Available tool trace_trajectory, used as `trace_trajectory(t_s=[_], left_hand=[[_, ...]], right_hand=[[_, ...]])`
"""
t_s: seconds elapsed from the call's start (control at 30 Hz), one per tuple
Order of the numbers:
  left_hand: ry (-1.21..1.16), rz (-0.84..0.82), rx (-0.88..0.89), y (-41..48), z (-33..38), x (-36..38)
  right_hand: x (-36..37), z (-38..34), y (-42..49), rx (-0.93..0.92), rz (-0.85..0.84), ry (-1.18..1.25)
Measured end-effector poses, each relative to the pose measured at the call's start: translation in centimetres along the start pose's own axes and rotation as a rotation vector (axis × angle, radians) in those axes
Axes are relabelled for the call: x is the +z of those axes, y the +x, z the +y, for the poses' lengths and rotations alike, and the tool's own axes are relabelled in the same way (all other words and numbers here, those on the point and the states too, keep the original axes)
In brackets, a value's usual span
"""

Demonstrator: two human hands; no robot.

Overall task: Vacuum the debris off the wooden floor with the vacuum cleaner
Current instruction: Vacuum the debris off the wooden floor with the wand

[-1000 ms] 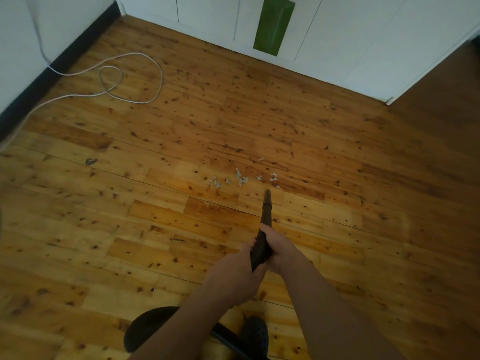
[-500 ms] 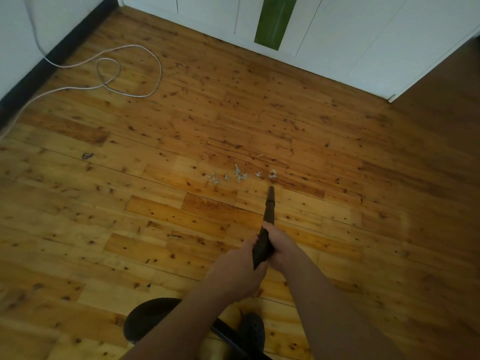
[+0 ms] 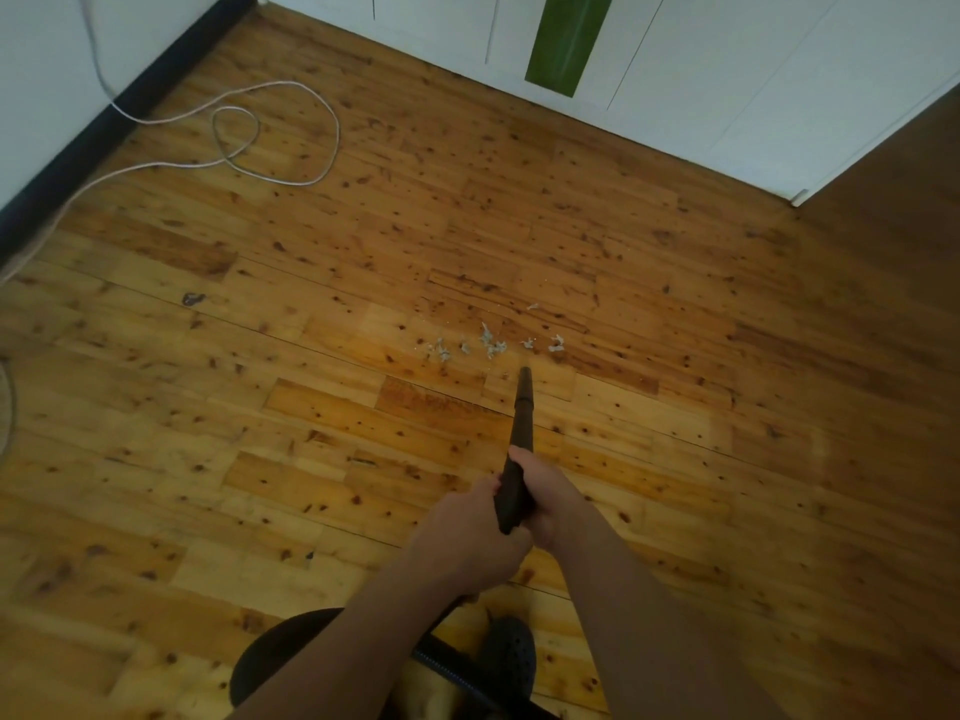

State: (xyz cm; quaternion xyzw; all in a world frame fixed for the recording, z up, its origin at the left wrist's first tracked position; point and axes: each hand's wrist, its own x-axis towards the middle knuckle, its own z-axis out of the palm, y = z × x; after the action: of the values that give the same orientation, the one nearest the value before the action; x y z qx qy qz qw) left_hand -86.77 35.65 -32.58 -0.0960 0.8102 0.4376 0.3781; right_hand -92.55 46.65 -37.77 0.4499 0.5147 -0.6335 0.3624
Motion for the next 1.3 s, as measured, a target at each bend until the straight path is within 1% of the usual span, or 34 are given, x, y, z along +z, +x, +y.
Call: trace_trajectory(t_s=[0.17, 0.3, 0.5, 0.93, 1.07, 1.2, 1.3], left_hand=[[0.022, 0.051, -0.024, -0.9, -1.2, -0.1], [-0.033, 0.076, -0.047, -1.9, -2.0, -0.6], [0.010, 0.111, -0.054, -2.8, -2.9, -2.0], [0.058, 0.151, -0.065, -4.1, -5.0, -3.8], [0.035, 0.131, -0.081, -4.6, -5.6, -4.5], [0.081, 0.167, -0.084, -5.3, -6.0, -5.4], [0.051, 0.172, -0.112, -5.6, -6.3, -5.8]], right_hand=[[0.8, 1.3, -0.6, 0.040, -0.016, 0.000], [2.0, 2.1, -0.9, 0.033, -0.009, -0.002], [3.7, 2.8, -1.1, 0.021, -0.015, -0.066], [7.0, 3.7, -1.7, 0.031, -0.017, -0.158], [8.1, 3.9, -2.0, 0.024, -0.019, -0.163], [9.5, 4.1, -2.3, 0.032, -0.041, -0.217], [10.4, 4.3, -2.4, 0.025, -0.042, -0.273]])
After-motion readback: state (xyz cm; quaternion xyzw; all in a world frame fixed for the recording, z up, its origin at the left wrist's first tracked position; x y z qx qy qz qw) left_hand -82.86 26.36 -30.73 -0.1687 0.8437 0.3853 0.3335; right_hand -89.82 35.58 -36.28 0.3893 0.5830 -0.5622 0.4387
